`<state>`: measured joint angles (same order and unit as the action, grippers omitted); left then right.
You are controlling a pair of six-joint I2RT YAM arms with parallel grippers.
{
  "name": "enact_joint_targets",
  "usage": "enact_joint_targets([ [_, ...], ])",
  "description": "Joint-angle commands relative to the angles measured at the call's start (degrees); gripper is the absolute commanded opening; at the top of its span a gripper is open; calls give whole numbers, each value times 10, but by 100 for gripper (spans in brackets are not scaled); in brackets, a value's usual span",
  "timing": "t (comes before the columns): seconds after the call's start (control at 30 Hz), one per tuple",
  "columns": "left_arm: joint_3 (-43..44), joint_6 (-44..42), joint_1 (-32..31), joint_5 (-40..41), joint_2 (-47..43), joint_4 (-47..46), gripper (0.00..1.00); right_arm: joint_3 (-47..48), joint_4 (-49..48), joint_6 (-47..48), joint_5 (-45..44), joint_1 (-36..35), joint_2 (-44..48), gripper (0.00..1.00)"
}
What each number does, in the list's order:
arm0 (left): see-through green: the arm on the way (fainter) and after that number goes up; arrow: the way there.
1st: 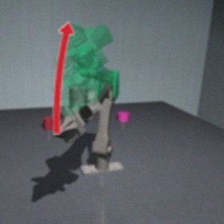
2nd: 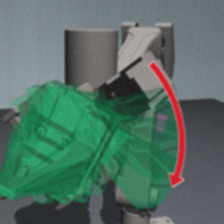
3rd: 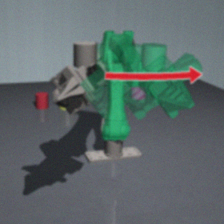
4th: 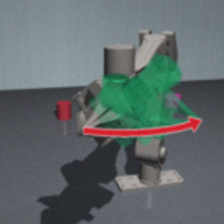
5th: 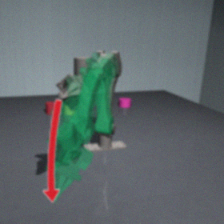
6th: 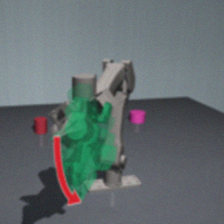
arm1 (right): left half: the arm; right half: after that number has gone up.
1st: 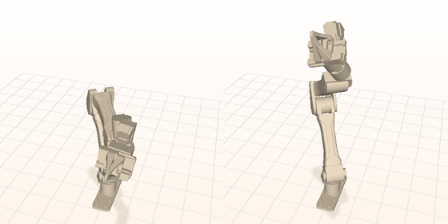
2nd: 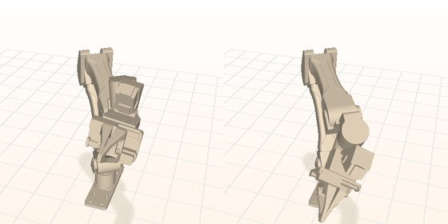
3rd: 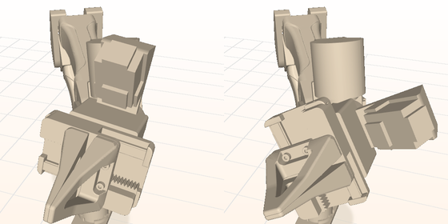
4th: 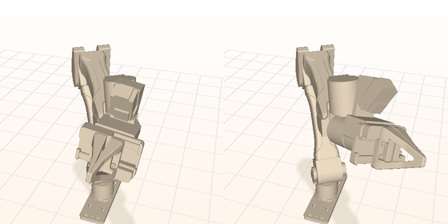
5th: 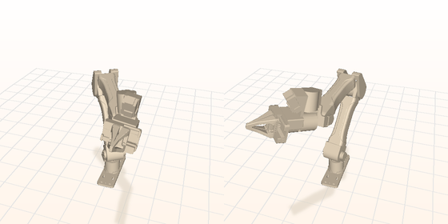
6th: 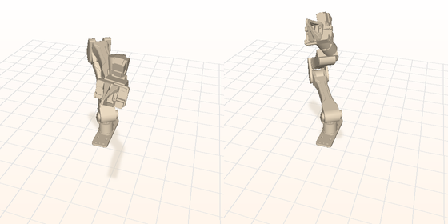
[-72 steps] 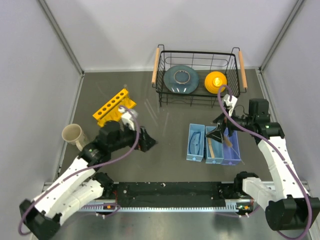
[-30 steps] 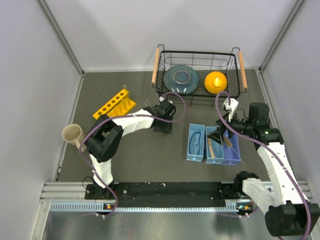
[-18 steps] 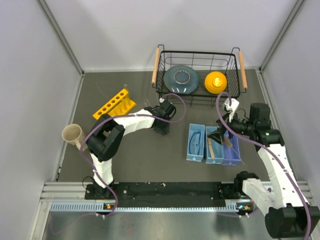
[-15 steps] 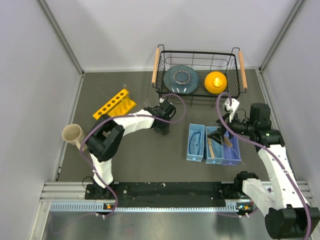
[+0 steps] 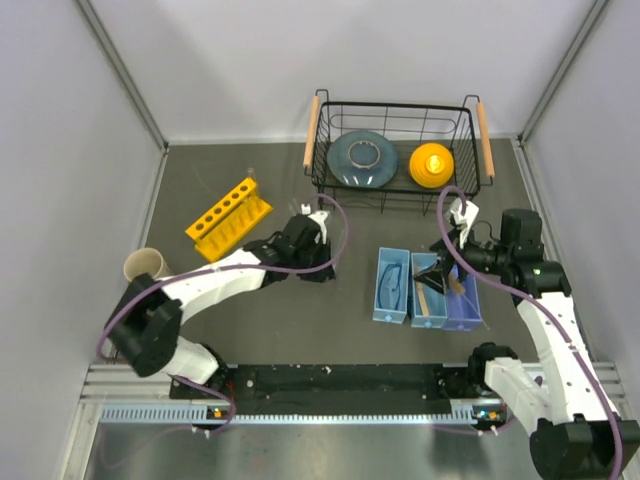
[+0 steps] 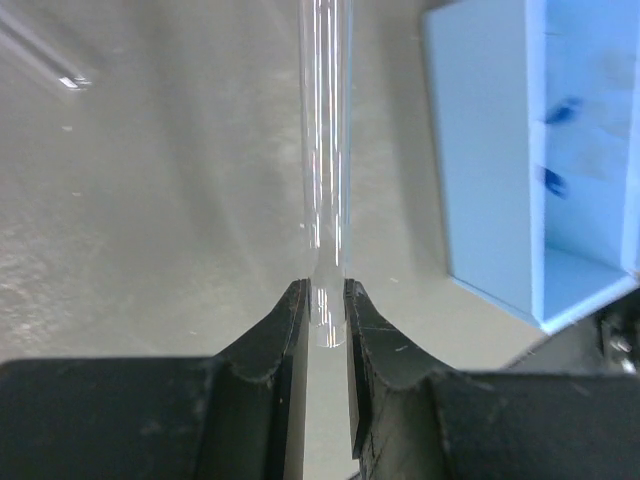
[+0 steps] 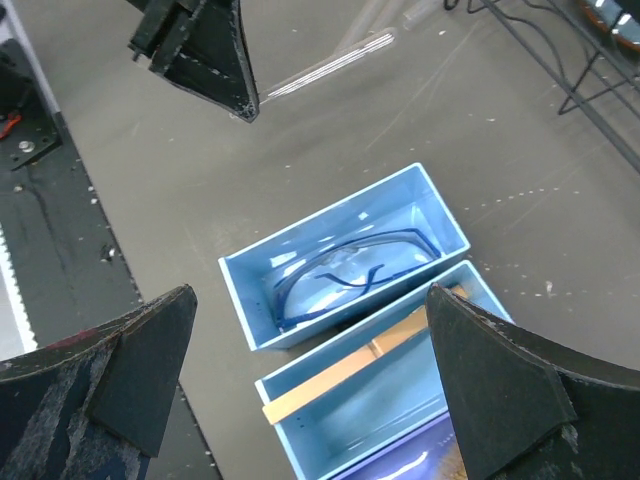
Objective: Organize the chemistry lab equipment
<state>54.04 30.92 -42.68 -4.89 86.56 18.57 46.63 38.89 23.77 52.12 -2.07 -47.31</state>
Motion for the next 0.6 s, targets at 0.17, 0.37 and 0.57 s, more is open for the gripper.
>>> enact_joint_targets([
  [0.17, -104, 82, -64, -88, -190, -268, 10, 68, 21, -65, 154, 3, -36, 99],
  [0.37, -83, 132, -111, -59, -203, -356, 10, 118, 7, -160, 194, -28, -87, 99],
  [0.57, -38, 162, -148, -35, -159, -416, 10, 128, -97, -315, 150, -82, -89, 99],
])
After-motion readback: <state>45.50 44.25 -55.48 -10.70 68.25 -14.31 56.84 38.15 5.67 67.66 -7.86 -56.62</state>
